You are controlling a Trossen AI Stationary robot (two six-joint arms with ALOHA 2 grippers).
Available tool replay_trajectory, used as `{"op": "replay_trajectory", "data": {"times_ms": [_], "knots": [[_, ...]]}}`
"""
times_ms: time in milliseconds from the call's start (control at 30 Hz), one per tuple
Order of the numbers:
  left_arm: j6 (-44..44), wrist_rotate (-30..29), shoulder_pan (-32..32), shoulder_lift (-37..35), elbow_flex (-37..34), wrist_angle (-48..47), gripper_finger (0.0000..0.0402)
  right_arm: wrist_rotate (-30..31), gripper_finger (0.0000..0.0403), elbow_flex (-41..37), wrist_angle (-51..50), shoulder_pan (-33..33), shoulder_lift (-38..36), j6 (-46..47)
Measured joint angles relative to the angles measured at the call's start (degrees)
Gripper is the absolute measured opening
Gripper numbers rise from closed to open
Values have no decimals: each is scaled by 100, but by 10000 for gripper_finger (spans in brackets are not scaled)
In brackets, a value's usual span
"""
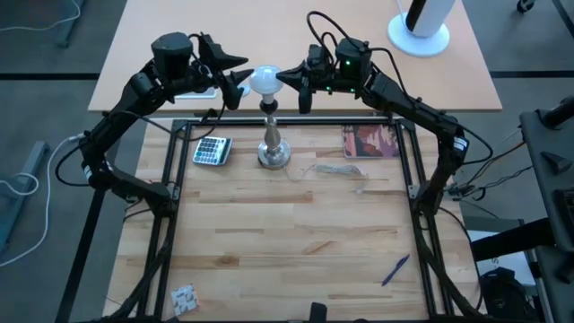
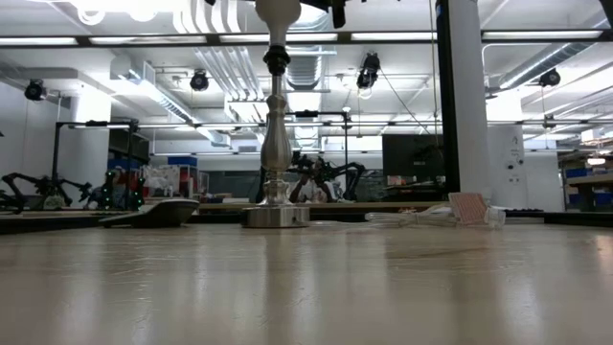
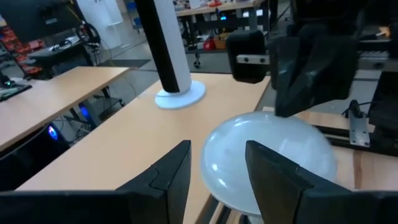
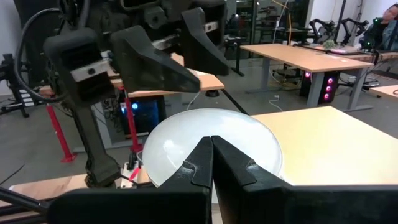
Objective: Screw lightbulb
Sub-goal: Insert the lightbulb into the table lamp
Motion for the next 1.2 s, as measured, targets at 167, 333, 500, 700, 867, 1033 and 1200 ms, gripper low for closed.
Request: {"op": "replay_trajectory", "data": {"times_ms": [167, 333, 500, 700, 867, 1033, 1200], "knots": [[2, -9, 2, 8, 0, 2, 153, 2, 0, -1, 0, 0, 0, -2], [2, -9, 2, 9, 0, 1, 155, 4, 0, 1, 0, 0, 0, -4], [2, -9, 2, 9, 0, -17, 146, 4, 0, 1, 0, 0, 2, -4], [2, -12, 2, 9, 0, -21, 135, 4, 0, 1, 0, 0, 2, -22], [2, -14, 2, 9, 0, -23, 127, 2, 0, 1, 0, 0, 7, -22], [2, -16, 2, 9, -12, -26, 122, 2, 0, 1, 0, 0, 9, -22], [2, -18, 2, 9, -22, -36, 121, 2, 0, 1, 0, 0, 9, -22]]}}
